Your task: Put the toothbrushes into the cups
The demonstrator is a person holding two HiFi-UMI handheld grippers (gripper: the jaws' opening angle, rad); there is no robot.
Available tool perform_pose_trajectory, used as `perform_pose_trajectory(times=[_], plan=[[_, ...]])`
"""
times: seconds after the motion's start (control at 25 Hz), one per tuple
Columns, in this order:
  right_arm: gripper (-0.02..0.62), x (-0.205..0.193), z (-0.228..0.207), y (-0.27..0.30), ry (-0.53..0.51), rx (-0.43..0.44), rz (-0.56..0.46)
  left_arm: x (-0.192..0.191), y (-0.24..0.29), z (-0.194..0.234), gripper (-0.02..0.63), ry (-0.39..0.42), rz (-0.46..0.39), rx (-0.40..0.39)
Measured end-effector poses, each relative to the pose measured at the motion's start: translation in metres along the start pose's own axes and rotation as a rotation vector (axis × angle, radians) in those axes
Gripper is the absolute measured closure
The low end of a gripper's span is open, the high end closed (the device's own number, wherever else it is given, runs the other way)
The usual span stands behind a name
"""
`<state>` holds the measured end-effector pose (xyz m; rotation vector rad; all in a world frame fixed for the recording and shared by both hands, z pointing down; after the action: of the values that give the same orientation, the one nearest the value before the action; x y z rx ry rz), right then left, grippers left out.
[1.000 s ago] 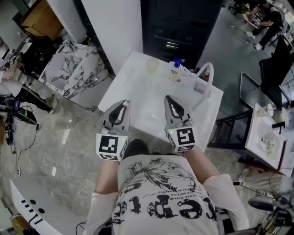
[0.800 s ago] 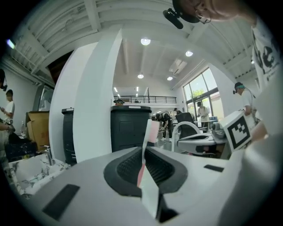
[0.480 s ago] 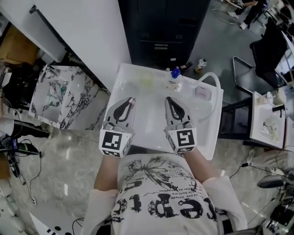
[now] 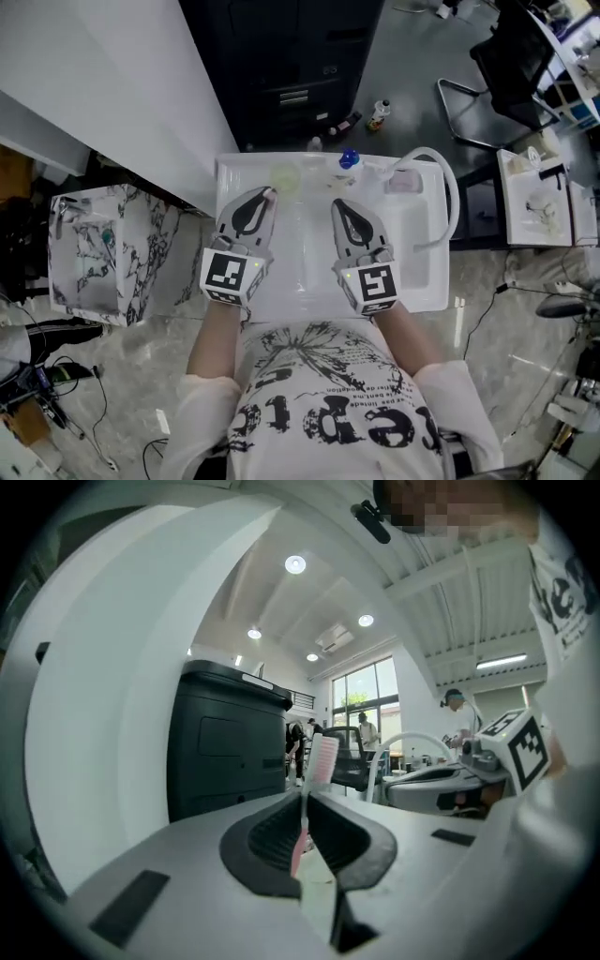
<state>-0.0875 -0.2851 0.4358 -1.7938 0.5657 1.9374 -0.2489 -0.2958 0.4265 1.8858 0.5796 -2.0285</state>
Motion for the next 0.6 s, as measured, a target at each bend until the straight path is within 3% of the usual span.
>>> perform_pose_trajectory(times=[0.32, 0.6], plan=[[0.603, -0.023, -0.006, 0.017, 0.009, -0.1, 0.054, -0.045, 0.043, 0.021, 0.58, -0.053, 0.037, -0.117], [0.603, -0.047, -0.005, 0.031, 0.026, -0.145, 0.097, -0.096, 0.06, 0.042, 0.58, -0.143, 0.13, -0.128]])
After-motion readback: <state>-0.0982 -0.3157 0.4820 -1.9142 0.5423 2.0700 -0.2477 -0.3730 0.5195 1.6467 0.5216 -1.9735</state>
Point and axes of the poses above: the fingertips, and each gripper's own axes: y forward along the fingers, z to its left, x out of its top, the point moved 5 cm from there along -y, backward along the fingers, and after that the axes turned 10 degrees about -z, right-handed, at the moved point
